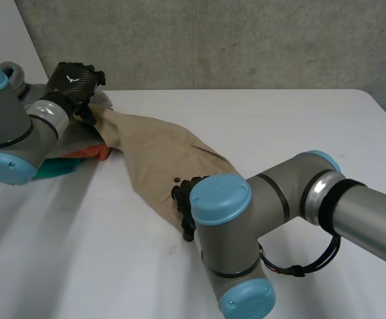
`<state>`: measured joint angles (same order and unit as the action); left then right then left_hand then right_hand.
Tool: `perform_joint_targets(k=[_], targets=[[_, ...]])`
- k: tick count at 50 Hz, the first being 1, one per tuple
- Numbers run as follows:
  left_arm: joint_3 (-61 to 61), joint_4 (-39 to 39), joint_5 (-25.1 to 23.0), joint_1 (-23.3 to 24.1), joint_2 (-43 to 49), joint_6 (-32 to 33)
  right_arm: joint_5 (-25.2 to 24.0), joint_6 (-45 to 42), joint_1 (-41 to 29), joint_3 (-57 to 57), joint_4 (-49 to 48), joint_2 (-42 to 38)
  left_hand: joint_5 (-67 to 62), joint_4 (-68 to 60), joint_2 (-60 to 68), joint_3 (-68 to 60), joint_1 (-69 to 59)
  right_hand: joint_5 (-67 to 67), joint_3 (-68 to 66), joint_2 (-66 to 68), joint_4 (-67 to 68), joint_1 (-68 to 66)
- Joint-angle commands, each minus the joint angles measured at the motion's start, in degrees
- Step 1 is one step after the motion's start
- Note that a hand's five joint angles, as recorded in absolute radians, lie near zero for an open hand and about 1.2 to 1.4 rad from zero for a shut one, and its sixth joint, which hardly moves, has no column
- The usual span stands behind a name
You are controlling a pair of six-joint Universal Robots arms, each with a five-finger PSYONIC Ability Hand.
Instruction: Fold the laundry.
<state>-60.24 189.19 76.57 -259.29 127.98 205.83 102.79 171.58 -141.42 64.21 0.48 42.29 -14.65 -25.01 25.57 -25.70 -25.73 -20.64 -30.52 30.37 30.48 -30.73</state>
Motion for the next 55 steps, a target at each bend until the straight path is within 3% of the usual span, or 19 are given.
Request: perform_joint_targets(k=[1,6,10,14,21,31,38,39,42,46,51,55], targets=[[-1.72,-0.05,-0.01,-0.08,-1.50,-1.66,1.62,-2.04,0.45,-2.68,-2.41,-2.30,-2.05,-1.69,1.13,-0.99,-0.97,-49.05,-49.18,49.32,49.21,-48.96],[-2.60,-0.05,0.16,-0.34,-2.47,-2.37,4.60,-1.78,1.59,-0.58,-1.01,0.15,-2.05,-1.69,1.13,-0.99,-0.97,-49.36,-49.48,49.63,49.52,-49.27],[-3.65,-0.23,-0.01,-0.43,-4.31,-2.81,6.10,-1.60,3.08,5.74,1.01,8.05,-1.88,-1.52,0.96,-0.82,-0.80,-49.36,-49.48,49.63,49.52,-49.27],[-4.97,-0.40,-0.01,-0.08,-6.33,-3.77,0.68,-6.93,11.84,13.12,3.55,17.80,-0.87,-0.51,-0.05,0.18,0.21,-49.36,-49.48,49.63,49.52,-49.27],[-9.18,-1.02,-0.01,1.41,-10.37,-5.88,-10.58,-27.40,24.50,21.65,10.23,21.95,-0.53,-0.17,-0.38,0.52,0.54,-49.36,-49.48,49.63,49.52,-49.27],[-19.81,-0.75,-0.71,5.19,-15.56,-5.71,-13.84,-38.24,40.50,26.76,3.84,25.73,1.48,1.84,-2.40,2.54,2.56,-49.36,-49.48,49.63,49.52,-49.27],[-23.96,-0.58,-1.86,7.91,-16.18,-3.95,-19.29,-43.34,46.59,26.15,1.72,24.24,1.99,2.35,-2.91,3.05,3.07,-49.36,-49.48,49.63,49.52,-49.27],[-24.48,-0.58,-1.86,8.70,-16.10,-3.43,-20.52,-43.96,46.68,25.97,1.63,24.07,2.16,2.52,-3.07,3.21,3.24,-41.01,-41.14,41.28,41.17,-40.93],[-25.19,-1.02,-1.68,10.28,-15.92,-2.81,-20.88,-43.53,45.80,26.41,1.63,24.24,1.99,2.35,-2.91,3.05,3.07,12.24,12.12,-11.98,-12.08,12.33],[-27.21,-2.07,-0.37,14.41,-16.27,-2.89,-18.16,-38.18,43.69,27.55,0.58,25.47,1.32,1.68,-2.24,2.38,2.40,15.25,15.13,-14.99,-15.09,15.34],[-27.92,-1.98,1.21,19.42,-15.92,-2.54,-14.12,-25.10,43.07,28.26,-0.83,31.69,1.49,1.85,-2.40,2.54,2.56,15.25,15.13,-14.99,-15.10,15.34],[-25.90,-1.72,2.97,22.59,-14.08,-2.02,-14.72,-18.48,43.60,26.77,1.01,34.08,1.15,1.51,-2.07,2.21,2.23,15.25,15.13,-14.99,-15.09,15.34]])
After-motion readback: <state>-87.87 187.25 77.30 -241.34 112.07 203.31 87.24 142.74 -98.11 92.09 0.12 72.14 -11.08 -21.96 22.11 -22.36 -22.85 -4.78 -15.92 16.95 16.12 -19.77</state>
